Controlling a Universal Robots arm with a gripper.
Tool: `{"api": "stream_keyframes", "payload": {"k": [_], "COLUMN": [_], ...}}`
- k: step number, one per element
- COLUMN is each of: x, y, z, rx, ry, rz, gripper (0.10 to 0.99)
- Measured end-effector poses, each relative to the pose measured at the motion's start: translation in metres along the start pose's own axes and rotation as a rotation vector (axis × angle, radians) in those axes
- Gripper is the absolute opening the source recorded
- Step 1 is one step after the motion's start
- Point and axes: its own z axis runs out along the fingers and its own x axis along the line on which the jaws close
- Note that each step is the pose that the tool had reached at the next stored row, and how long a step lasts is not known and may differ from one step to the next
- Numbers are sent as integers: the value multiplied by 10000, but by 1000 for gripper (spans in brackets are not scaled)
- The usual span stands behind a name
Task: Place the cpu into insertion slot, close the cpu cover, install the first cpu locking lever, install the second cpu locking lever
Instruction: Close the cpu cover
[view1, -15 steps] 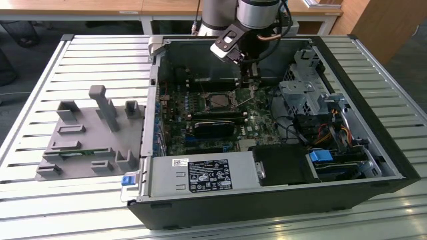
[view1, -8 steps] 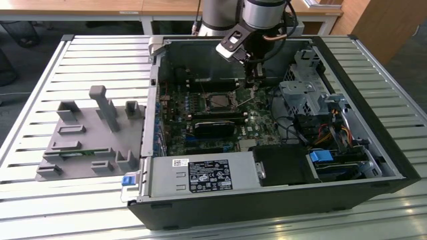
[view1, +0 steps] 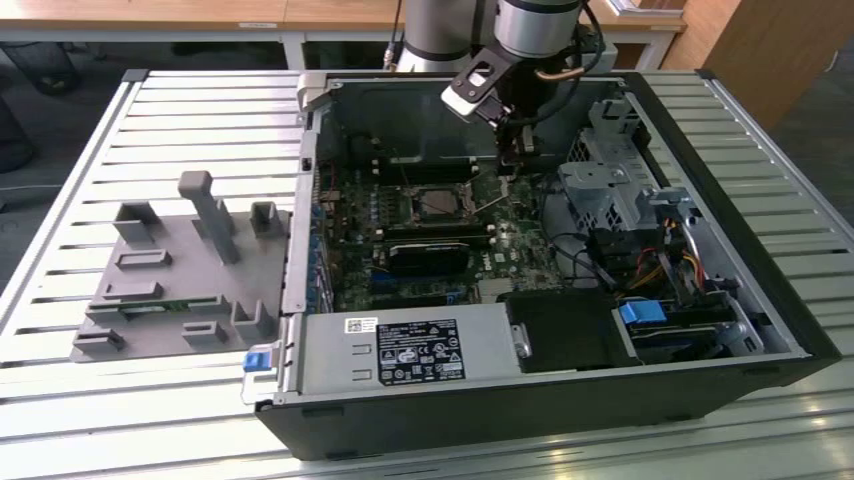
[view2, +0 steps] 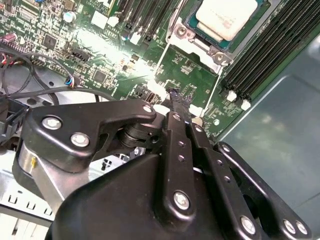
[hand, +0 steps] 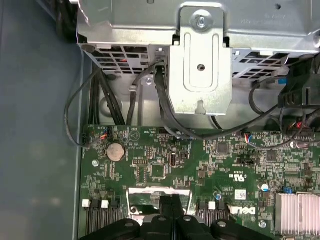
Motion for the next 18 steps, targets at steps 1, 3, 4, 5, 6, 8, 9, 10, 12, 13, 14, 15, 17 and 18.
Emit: {"api": "stream_keyframes", "payload": {"k": [1,3,4,5,6,8,9,10,12,13,14,15,17,18], "x": [2,9,14,20,26,35,39,41,47,50,53,57,64,67], "y": [9,34,50,67,86,111,122,131,148,159,171,180,190,195], "z": [1,3,5,8,13,22,27,33,43,48,52,57,70,75], "rx": [4,19,32,49,75,115,129,138,155,162,168,171,178,182], "ry": [0,1,0,0,2,1,0,1,1,0,1,1,2,2], "rz": [0,1,1,2,1,0,-5,-15,-39,-46,-47,-46,-42,-42], "gripper": [106,106,106,106,106,106,106,106,106,106,106,106,106,106]}}
